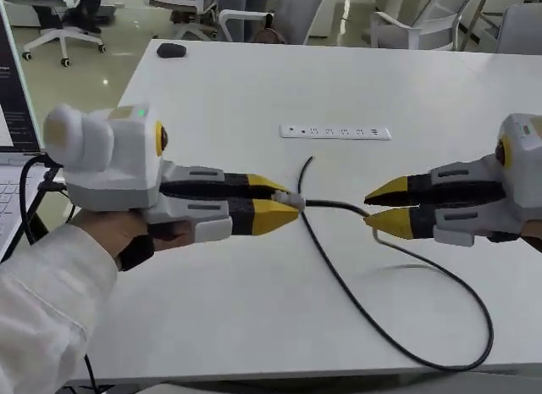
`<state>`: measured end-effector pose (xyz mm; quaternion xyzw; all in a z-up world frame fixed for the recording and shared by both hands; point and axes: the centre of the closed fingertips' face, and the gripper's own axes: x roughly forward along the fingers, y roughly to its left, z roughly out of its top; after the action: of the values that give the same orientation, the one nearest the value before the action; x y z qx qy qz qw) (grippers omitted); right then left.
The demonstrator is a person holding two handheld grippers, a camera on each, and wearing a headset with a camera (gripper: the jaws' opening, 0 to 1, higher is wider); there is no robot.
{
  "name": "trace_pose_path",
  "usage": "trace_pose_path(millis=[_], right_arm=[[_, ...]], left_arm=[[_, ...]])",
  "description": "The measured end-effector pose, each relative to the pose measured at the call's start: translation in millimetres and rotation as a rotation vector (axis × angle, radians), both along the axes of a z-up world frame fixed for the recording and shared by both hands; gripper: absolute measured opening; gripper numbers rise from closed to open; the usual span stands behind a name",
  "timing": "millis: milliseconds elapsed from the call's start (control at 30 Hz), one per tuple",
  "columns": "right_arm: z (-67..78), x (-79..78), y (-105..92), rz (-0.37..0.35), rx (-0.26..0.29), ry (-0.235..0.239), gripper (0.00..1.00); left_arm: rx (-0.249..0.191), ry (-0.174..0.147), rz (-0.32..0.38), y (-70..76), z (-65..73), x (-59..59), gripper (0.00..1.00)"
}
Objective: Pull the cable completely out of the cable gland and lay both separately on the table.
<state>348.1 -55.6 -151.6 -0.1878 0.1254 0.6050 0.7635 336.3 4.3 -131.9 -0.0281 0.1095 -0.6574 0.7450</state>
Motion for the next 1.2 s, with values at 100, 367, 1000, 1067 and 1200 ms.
trace_pose_path(millis=[100,367,1000,1067,1200], right_arm=[[-1.4,-1.8,6.1,0.025,-0.007,0.007,0.18],[-1.9,-18.8,37.3,0.12,0.001,-0.019,0.19],[-3.7,-22.4,36.6,0.164,-0.014,-0.038,0.05],[-3.9,-21.7,36.8,0.166,-0.016,-0.036,0.04],[-4.0,-20.1,37.0,0.171,-0.023,-0.039,0.04]], left_arm=[[-0.011,0.011,-0.008,-7.9,0.4,-3.5,0.16],[-0.003,0.032,-0.02,-21.3,-6.7,-8.4,0.16],[0.0,0.054,-0.001,-20.1,-7.7,-4.0,0.16],[-0.002,0.057,0.0,-20.0,-8.0,-3.8,0.16],[-0.003,0.061,0.003,-18.1,-7.6,-2.6,0.16]])
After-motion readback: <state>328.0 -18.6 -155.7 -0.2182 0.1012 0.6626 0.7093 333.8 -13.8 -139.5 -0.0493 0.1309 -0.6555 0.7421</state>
